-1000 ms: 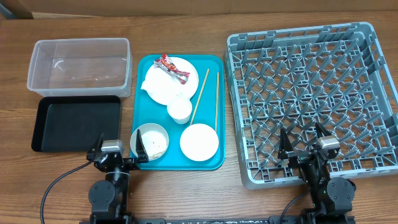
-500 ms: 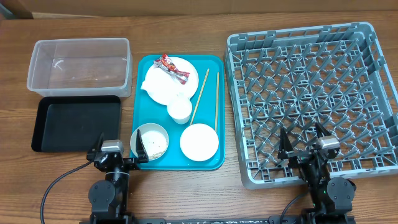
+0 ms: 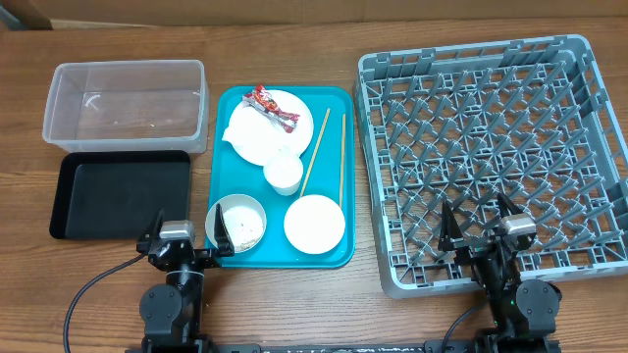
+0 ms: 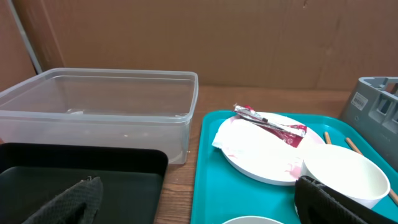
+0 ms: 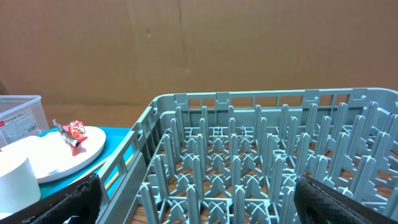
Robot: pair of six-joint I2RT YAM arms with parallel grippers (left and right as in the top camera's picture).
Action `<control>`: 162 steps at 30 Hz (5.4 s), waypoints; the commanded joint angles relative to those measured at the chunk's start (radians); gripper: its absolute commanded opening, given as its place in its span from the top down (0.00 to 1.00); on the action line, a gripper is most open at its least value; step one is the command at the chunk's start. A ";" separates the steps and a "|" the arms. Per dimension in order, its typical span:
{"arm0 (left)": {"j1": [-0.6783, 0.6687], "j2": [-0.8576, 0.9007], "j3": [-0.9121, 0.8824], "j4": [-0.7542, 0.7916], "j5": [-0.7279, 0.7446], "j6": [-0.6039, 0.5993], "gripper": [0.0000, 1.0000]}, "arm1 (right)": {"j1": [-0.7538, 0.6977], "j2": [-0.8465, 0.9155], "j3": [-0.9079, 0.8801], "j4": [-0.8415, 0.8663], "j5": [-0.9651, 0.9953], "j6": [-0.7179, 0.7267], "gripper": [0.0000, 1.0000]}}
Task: Sort waste into correct bins and load items into the dishwasher
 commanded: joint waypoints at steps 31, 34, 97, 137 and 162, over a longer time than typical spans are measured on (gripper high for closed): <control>-0.047 1.331 1.561 -0.694 0.165 0.005 0.00 | -0.001 0.789 1.029 -0.528 -0.034 -0.024 0.00; -0.099 1.552 1.839 -0.925 0.102 0.006 0.00 | -0.001 0.929 1.159 -0.658 -0.034 -0.024 0.00; 0.104 2.431 2.818 -1.600 0.104 -0.310 0.96 | -0.001 1.248 1.226 -0.726 -0.137 -0.023 0.00; -0.203 1.671 2.013 -1.621 0.126 -0.228 0.00 | -0.001 1.248 1.226 -0.760 -0.143 -0.020 0.00; -0.311 1.569 0.991 -0.860 0.070 -0.302 0.53 | -0.001 1.248 1.226 -0.752 -0.140 -0.021 0.00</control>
